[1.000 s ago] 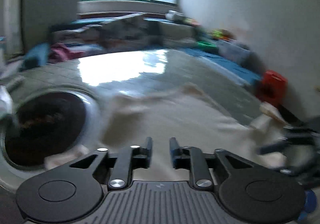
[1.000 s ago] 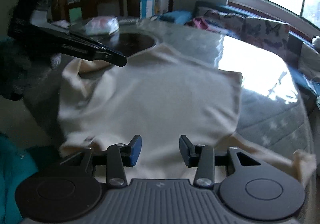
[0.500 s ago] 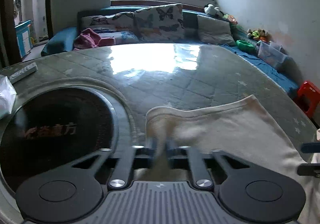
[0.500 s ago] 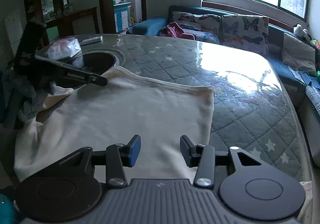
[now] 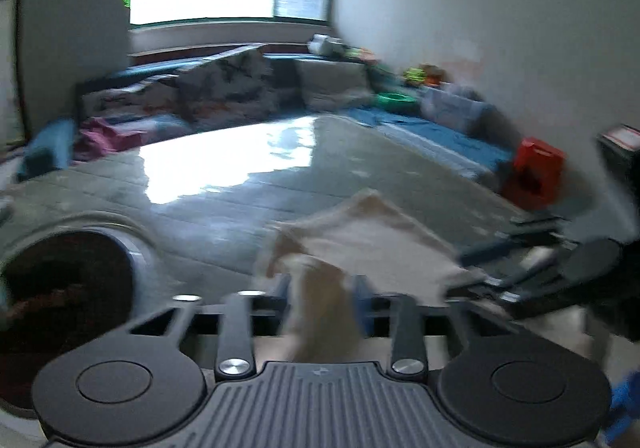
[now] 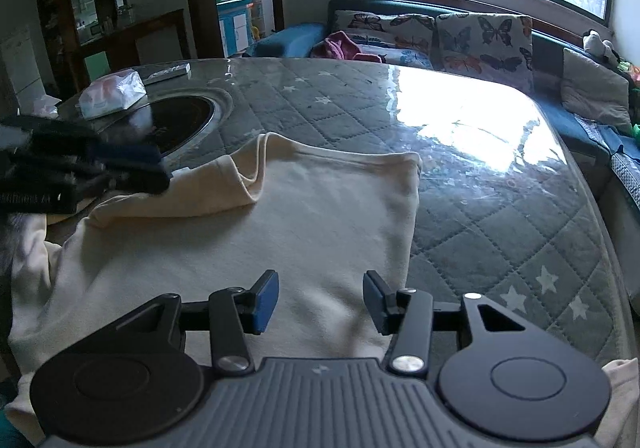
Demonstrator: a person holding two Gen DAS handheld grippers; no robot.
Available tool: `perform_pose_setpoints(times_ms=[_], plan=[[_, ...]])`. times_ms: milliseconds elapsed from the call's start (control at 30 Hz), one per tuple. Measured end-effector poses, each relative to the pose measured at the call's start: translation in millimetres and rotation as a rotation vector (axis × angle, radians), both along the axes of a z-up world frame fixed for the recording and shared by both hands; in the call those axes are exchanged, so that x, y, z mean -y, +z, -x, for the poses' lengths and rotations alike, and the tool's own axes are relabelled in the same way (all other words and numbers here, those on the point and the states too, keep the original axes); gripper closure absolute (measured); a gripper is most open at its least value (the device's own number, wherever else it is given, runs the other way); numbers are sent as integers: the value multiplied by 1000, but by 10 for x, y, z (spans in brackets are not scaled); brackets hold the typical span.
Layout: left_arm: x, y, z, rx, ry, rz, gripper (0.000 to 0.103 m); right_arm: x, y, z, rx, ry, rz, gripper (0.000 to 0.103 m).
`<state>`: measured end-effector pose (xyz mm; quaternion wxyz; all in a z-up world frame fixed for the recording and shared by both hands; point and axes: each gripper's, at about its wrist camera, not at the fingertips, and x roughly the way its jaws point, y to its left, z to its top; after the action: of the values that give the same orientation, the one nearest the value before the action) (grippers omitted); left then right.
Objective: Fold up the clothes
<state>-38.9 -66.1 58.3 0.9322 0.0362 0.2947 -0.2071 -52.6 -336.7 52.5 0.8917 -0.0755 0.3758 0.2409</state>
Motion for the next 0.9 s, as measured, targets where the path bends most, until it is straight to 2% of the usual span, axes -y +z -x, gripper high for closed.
perform_pose_setpoints(times_ms=[200,233,267,300,400,533,700,733,800,900], plan=[[84,-141,-258,-99,-9,-21,54,9,16,-67,11,-8,-1,55],[88,-175,-284,-115,-5,-15,61,14,23,-81,15,-11,-1,55],[81,-207,-321,-132,1,-8,84,26,32,-107,19,-16,-2,55],[65,-231,-350,-147,8,-2,93,38,43,-133,22,-23,-4,55],[-74,-211,-363,-112,54,4,95,83,73,-242,26,-48,-12,55],[-325,-112,-489,-59,194,2,96,117,59,-499,28,-91,-15,56],[-581,-136,-659,-80,293,-1,96,140,-40,-899,-12,-146,-57,59],[-617,-149,-690,-87,302,-2,96,137,-62,-957,-17,-152,-61,64],[-647,-182,-747,-107,308,-4,96,128,-106,-1074,-24,-161,-68,67],[-665,-222,-804,-126,315,-7,96,108,-153,-1229,-26,-173,-72,83]])
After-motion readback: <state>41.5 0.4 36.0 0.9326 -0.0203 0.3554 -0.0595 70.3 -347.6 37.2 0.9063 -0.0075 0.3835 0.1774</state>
